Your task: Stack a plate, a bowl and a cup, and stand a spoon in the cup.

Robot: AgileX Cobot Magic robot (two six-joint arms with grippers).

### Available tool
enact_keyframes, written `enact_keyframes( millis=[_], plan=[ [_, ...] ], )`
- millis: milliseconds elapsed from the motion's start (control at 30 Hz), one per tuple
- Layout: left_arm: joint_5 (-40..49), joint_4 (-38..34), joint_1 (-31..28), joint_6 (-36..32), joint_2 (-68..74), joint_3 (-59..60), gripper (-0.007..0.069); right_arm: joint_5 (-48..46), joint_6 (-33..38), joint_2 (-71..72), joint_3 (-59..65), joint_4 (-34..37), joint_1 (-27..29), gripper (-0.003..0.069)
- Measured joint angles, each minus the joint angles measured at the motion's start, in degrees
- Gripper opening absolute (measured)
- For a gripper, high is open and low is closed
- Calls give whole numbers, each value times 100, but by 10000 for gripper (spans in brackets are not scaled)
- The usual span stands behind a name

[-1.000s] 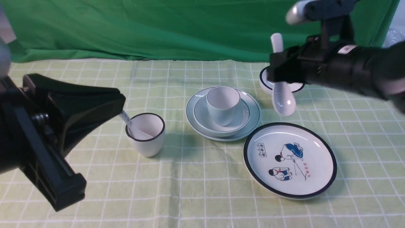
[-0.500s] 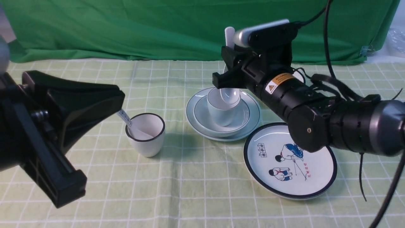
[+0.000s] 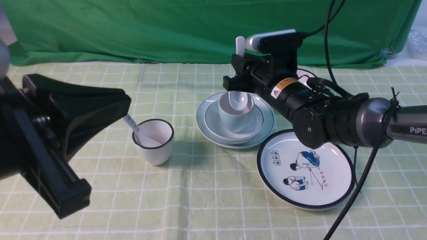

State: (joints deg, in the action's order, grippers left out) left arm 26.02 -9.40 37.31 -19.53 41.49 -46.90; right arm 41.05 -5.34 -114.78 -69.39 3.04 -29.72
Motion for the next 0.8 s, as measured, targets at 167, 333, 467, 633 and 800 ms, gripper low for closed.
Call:
enact_keyframes(
  millis=[167, 333, 467, 633, 800],
  plan=[
    [0, 0, 0, 0, 0, 0, 2, -35, 10, -85, -5, -10, 0, 169],
    [0, 0, 0, 0, 0, 0, 2, -37, 12, -311, -10, -11, 0, 183],
    [0, 6, 0, 0, 0, 0, 2, -34, 12, -351, -10, -17, 0, 321],
    [-5, 146, 0, 0, 0, 0, 2, -449, 12, 77, -5, -17, 0, 438],
    [-149, 266, 0, 0, -198, 219, 2, -2861, 339, 1583, -5, -17, 0, 304]
  ],
)
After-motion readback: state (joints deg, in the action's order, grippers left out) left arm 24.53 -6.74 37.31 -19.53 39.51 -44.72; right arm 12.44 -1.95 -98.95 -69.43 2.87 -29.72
